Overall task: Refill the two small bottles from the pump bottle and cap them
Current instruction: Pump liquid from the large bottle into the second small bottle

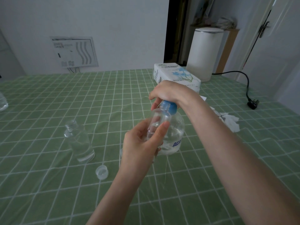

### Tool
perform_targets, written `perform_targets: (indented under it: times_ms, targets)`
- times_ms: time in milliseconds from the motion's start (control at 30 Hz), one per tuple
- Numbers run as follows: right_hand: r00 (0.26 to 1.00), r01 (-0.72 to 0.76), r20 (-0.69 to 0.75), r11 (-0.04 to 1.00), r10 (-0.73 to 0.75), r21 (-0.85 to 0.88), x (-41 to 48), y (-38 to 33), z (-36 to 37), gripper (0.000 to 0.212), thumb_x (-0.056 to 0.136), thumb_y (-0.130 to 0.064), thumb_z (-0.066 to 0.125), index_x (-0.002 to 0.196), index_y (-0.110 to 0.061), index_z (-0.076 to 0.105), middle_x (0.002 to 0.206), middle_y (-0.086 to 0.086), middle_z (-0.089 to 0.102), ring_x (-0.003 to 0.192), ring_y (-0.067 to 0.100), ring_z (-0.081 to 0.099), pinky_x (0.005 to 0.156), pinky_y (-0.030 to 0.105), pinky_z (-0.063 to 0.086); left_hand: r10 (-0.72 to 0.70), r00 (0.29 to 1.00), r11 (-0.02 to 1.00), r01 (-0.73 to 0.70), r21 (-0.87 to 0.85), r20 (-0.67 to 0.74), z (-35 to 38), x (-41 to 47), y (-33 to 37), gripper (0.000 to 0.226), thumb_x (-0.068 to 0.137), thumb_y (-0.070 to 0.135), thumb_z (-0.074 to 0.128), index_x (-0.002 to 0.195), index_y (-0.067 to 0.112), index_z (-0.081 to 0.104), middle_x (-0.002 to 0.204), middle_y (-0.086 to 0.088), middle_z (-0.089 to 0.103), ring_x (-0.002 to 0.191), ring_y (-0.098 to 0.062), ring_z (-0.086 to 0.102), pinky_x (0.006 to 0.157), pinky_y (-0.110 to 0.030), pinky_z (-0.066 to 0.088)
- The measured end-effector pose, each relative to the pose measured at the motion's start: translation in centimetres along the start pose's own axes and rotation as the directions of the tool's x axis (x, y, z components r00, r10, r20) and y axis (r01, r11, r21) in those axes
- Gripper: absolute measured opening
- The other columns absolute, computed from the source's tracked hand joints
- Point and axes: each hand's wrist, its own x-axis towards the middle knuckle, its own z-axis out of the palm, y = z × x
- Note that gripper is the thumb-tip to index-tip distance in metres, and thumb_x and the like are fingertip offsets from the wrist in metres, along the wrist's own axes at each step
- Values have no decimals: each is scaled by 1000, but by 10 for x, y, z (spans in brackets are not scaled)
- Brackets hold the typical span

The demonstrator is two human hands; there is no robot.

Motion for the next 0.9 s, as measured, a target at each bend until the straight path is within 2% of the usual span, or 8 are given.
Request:
perform_targets:
  times_ms: [167, 267, 367, 500, 633, 800, 900]
  targets:
    - [1000, 8, -5, 1000, -8, -11, -2, -2, -2, 35, 93, -17, 54, 123, -1, 59, 117, 18, 69, 81, 26, 55, 73, 34, 43, 5, 1000, 1000, -5, 3, 7, 0, 0, 1, 24, 61, 52, 63, 78, 37, 72, 48, 11, 60, 40, -3, 47, 37, -15, 37]
    - [999, 20, -28, 997, -22, -76, -6, -7, -8, 34, 94, -25, 53, 123, -7, 59, 114, 11, 72, 88, 23, 60, 62, 27, 41, 17, 1000, 999, -17, -28, 9, 0, 0, 2, 25, 63, 47, 64, 83, 33, 70, 49, 12, 62, 40, 1, 49, 37, -12, 37]
    - [999, 21, -44, 993, -26, -112, -7, -10, -12, 34, 95, -28, 52, 123, -10, 60, 111, 7, 73, 90, 21, 62, 57, 26, 38, 18, 1000, 999, -18, -45, 12, 1, 2, 3, 28, 64, 45, 64, 86, 29, 69, 49, 13, 62, 39, 2, 50, 37, -11, 36]
    - [999, 18, -43, 997, -22, -78, -6, -9, -7, 33, 94, -25, 53, 122, -9, 60, 112, 10, 73, 89, 23, 64, 63, 27, 41, 29, 1000, 999, -29, -42, 7, 0, 2, 3, 27, 64, 44, 64, 85, 28, 68, 49, 13, 61, 39, 3, 50, 36, -11, 36]
    - [998, 21, -55, 998, -24, -61, -5, -8, -7, 33, 94, -23, 53, 123, -9, 61, 111, 9, 73, 106, 25, 66, 65, 27, 43, 27, 1000, 999, -27, -41, 12, 0, 2, 2, 29, 63, 46, 64, 85, 27, 69, 49, 13, 61, 38, 2, 50, 37, -11, 36]
    - [999, 33, -26, 999, -33, -34, -1, -2, -1, 35, 93, -17, 53, 124, -2, 60, 114, 17, 71, 90, 25, 63, 76, 34, 46, 11, 1000, 1000, -11, -7, 21, -1, 2, 0, 27, 64, 50, 64, 74, 26, 70, 48, 10, 57, 38, -3, 44, 36, -15, 35]
    - [999, 33, -20, 999, -34, -32, 0, 0, 1, 34, 94, -18, 53, 124, -2, 60, 113, 17, 70, 92, 27, 63, 79, 35, 48, 6, 1000, 1000, -6, 8, 8, -1, 2, -1, 25, 64, 50, 64, 75, 27, 70, 47, 9, 56, 39, -5, 43, 36, -16, 34]
